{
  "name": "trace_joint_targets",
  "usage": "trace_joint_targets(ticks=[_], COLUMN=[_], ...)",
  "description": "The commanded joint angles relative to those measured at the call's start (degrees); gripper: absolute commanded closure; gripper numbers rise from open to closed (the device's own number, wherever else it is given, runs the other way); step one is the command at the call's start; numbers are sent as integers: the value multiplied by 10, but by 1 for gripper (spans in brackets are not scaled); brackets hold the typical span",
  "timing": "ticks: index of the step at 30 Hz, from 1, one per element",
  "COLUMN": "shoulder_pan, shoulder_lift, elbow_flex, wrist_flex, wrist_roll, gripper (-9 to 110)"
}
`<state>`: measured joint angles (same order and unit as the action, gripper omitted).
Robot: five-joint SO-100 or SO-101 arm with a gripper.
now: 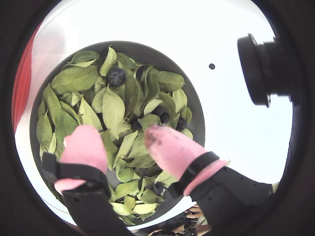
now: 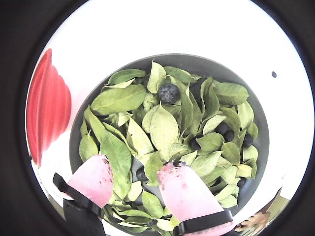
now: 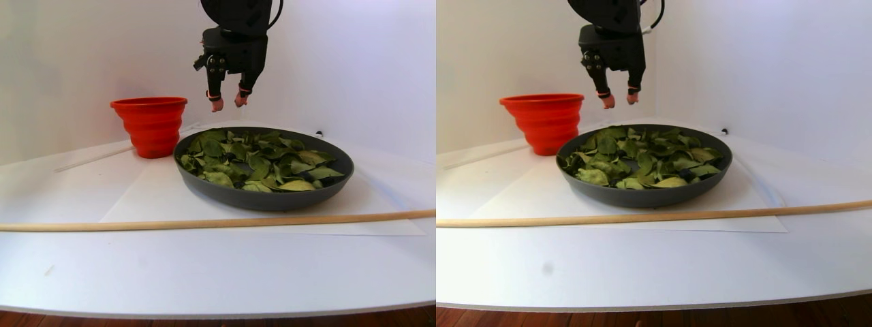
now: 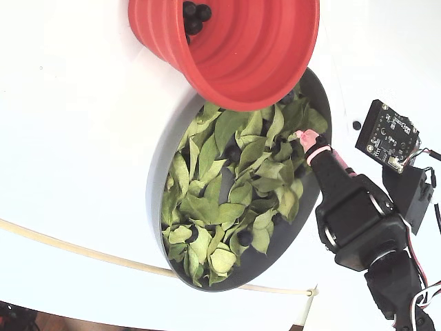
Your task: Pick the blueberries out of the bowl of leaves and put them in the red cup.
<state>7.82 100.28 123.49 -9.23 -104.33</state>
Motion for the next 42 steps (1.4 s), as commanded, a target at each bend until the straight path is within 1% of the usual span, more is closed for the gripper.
trace_joint_targets(ticks=[1, 10, 42], shoulder_pan=[10, 19, 32], shoulder_lift=[6, -42, -182], elbow_flex=[-30, -67, -220], wrist_flex=[-15, -31, -32], wrist_roll=[0, -1, -4], gripper=[84, 84, 84])
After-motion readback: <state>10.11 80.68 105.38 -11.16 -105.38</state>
